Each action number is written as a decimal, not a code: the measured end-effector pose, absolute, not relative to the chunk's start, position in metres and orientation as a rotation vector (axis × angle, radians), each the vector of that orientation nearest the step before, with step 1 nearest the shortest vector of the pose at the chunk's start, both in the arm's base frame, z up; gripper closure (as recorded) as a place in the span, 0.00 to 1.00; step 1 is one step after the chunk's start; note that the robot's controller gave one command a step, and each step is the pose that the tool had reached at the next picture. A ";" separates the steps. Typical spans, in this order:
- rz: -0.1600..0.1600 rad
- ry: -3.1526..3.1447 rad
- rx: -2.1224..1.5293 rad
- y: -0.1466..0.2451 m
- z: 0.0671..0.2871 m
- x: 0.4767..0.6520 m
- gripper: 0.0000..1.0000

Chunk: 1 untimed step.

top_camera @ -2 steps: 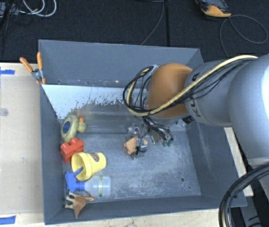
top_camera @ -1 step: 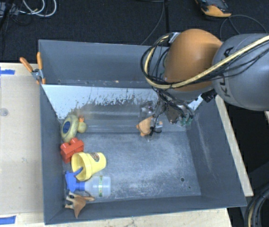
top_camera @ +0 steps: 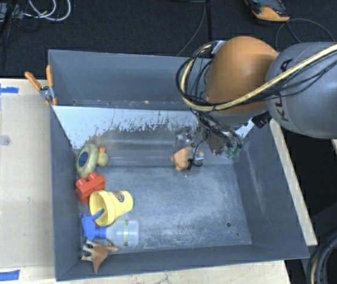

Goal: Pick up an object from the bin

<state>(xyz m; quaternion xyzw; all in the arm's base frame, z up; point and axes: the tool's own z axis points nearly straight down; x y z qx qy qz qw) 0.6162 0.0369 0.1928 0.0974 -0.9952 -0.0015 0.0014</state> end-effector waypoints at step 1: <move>-0.005 -3.130 0.264 0.003 0.317 0.607 1.00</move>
Offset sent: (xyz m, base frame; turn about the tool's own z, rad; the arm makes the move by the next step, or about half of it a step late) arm 0.0000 0.0000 0.0000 0.0000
